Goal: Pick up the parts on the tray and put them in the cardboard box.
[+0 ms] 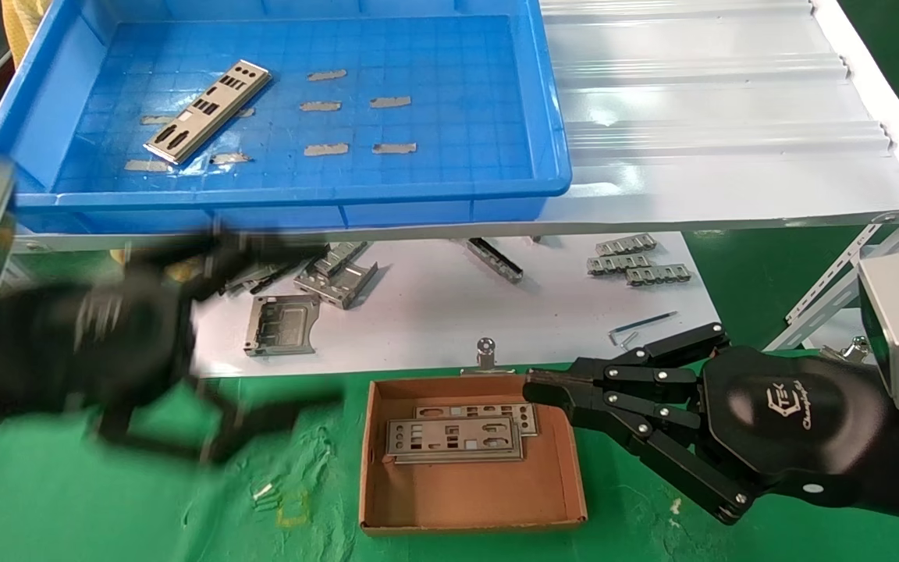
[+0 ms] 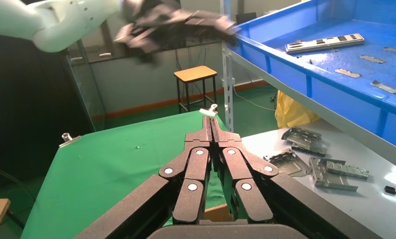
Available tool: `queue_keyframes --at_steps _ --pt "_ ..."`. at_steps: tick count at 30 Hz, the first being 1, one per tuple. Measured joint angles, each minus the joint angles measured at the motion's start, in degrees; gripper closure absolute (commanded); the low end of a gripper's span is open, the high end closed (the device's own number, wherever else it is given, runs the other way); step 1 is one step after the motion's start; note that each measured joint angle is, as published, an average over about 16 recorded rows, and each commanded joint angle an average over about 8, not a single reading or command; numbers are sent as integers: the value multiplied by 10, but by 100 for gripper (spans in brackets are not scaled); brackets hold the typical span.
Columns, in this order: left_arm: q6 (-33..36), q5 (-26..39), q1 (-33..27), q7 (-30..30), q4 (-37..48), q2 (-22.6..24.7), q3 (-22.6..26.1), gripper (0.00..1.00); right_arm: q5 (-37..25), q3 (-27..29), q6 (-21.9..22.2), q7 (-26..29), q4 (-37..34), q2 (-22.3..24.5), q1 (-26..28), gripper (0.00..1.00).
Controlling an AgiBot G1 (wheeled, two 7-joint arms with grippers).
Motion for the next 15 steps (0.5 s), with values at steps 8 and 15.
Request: queue_keyframes --at_steps 8,15 --pt "-38 109 -172 10 191 88 48 0 0 0 0 0 0 0 0 100" --pt "-105 188 -281 58 374 152 79 0 0 0 0 0 0 0 0 100"
